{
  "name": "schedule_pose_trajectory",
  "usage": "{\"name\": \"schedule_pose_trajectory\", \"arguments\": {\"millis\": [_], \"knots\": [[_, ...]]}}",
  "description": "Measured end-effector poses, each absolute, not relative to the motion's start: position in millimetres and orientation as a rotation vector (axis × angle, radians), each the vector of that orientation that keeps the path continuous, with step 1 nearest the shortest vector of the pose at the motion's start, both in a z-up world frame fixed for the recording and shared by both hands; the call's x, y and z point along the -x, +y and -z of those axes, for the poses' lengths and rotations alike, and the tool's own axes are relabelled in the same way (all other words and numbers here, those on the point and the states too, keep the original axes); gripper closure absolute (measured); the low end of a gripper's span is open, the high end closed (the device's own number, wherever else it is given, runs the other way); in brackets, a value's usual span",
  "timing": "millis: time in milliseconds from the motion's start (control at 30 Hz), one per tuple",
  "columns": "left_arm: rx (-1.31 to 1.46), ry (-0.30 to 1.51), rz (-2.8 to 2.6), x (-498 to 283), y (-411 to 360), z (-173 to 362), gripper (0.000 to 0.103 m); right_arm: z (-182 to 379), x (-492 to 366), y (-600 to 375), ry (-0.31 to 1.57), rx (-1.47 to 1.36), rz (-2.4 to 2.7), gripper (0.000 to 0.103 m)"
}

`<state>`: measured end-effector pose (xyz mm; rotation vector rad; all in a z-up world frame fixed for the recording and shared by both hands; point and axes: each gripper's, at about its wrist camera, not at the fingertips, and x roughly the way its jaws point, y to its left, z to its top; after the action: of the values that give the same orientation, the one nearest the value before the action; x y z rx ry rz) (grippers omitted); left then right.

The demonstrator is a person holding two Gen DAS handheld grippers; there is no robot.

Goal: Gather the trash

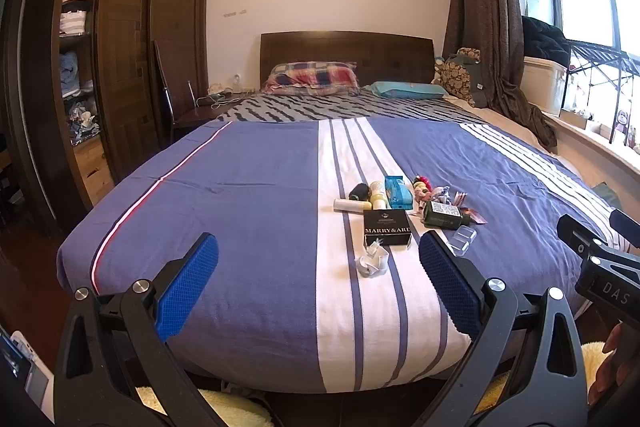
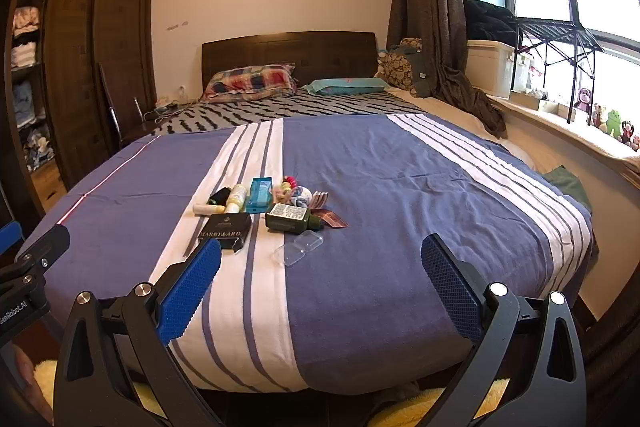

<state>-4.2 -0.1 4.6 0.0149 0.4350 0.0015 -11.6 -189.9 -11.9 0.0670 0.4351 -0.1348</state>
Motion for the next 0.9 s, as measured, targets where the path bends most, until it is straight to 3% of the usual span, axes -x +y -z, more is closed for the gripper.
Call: {"name": "schedule_pose_trajectory", "arguments": {"millis": [900], "knots": [[-0.014, 0.428, -0.001, 3.8, 0.1, -9.6, 0.008, 9.0, 10.5, -185.0, 0.434, -0.056, 0.122, 0.003]]}}
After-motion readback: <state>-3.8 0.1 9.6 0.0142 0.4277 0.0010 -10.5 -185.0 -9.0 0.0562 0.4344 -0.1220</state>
